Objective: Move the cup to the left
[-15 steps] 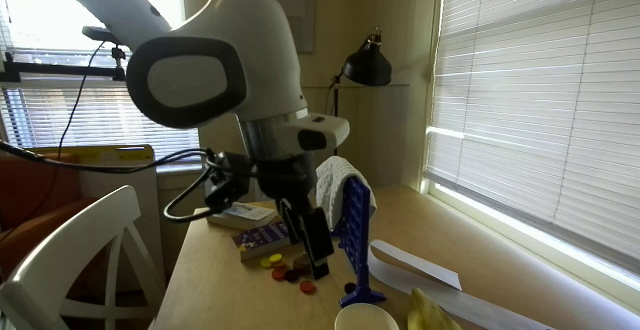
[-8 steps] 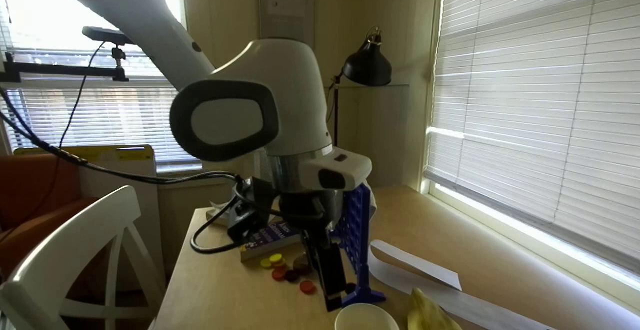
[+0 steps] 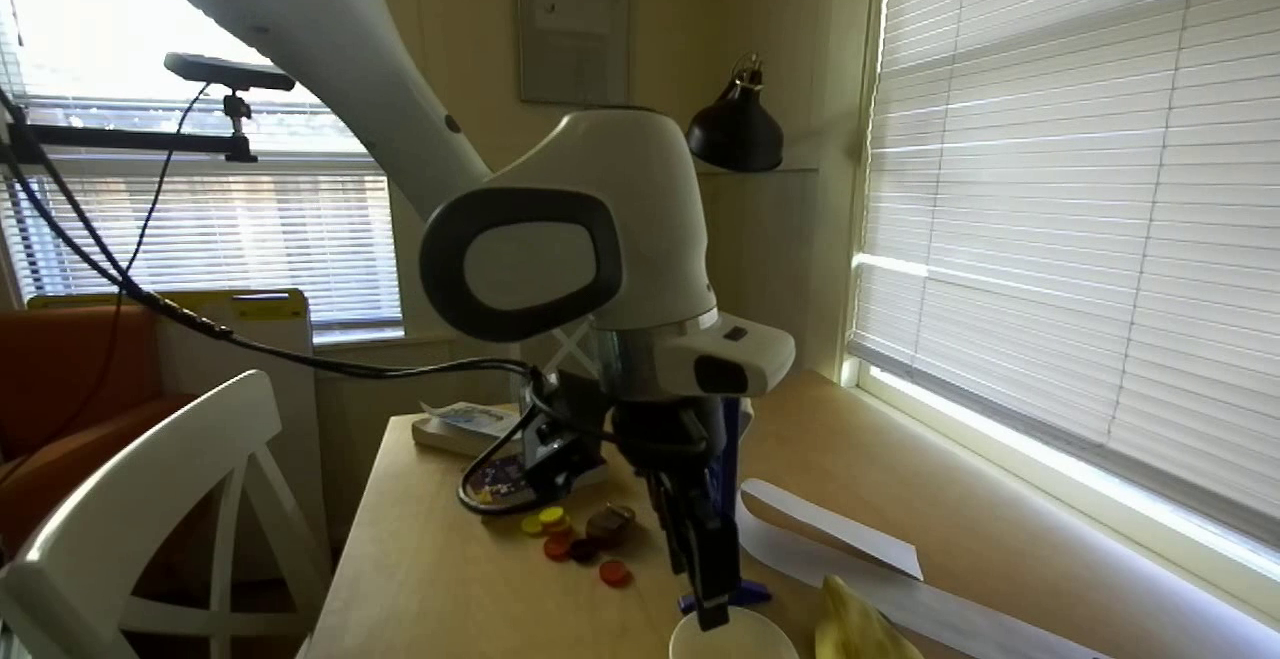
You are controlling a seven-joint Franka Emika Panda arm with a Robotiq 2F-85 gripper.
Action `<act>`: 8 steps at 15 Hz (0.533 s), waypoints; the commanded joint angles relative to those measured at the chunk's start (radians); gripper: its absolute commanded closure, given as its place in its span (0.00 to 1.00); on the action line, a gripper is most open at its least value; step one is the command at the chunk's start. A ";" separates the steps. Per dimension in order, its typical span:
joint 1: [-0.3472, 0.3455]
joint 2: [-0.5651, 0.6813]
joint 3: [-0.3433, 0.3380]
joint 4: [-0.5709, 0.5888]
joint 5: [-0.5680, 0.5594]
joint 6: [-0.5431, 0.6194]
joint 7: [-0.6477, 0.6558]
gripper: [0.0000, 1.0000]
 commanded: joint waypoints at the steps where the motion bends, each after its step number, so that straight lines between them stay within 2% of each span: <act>1: -0.001 0.054 -0.001 0.044 0.014 0.004 0.008 0.54; 2: -0.002 0.064 0.000 0.048 0.016 0.004 0.006 0.57; 4: -0.004 0.076 -0.002 0.056 0.016 0.004 0.005 0.69; 5: -0.003 0.082 -0.004 0.061 0.013 0.003 0.007 0.84; 6: 0.001 0.087 -0.010 0.063 0.000 0.007 0.013 0.92; 7: 0.002 0.092 -0.013 0.067 -0.007 0.008 0.013 0.99; 8: 0.005 0.093 -0.016 0.070 -0.012 0.006 0.015 1.00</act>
